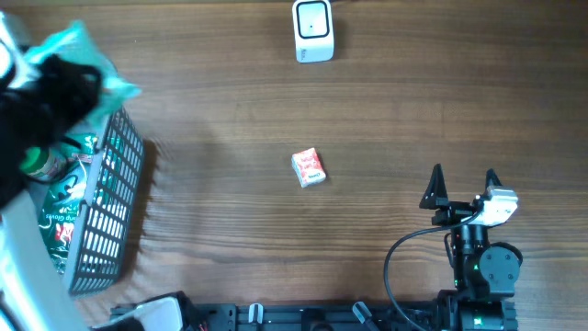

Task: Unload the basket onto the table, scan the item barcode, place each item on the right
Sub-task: 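Grasp the mint-green wipes pack from the basket with the left gripper, then place the mint-green wipes pack beside the red tissue pack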

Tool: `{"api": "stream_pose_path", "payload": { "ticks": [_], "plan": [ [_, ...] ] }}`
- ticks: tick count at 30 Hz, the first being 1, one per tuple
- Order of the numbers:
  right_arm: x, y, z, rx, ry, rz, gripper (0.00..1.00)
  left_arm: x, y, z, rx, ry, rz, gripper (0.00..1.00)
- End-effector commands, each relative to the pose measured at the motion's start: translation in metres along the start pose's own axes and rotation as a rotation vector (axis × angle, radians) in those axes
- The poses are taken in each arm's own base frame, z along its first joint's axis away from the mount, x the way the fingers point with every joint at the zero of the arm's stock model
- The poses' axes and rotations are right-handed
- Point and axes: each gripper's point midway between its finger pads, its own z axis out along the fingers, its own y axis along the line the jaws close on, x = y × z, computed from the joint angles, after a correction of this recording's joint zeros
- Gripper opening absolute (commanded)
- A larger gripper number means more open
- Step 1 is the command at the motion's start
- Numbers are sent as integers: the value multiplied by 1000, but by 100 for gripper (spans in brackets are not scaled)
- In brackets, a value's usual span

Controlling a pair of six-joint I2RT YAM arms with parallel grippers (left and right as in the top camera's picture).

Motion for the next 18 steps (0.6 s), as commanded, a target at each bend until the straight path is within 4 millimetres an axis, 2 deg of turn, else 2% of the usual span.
{"api": "stream_pose_path", "payload": {
  "ticks": [1,4,6,7,8,10,11,14,18],
  "plan": [
    [-2,2,0,-13,-9,-20,100,58,-91,24,123,116,184,18],
    [-2,2,0,-13,-9,-20,100,116,-144,66,114,195,327,18],
    [-2,2,0,-13,-9,-20,100,177,-179,110,97,284,465,19],
    [-2,2,0,-13,-9,-20,100,201,-188,128,86,323,507,19],
    [-2,2,0,-13,-9,-19,100,236,-195,158,53,389,541,19],
    [-2,2,0,-13,-9,-20,100,280,-191,196,-23,473,561,19],
    [-2,2,0,-13,-9,-20,100,294,-186,208,-55,500,566,19],
    [-2,2,0,-13,-9,-20,100,346,-158,255,-202,604,575,20],
    [-2,2,0,-13,-9,-20,100,389,-126,289,-327,685,593,20]
  ]
}}
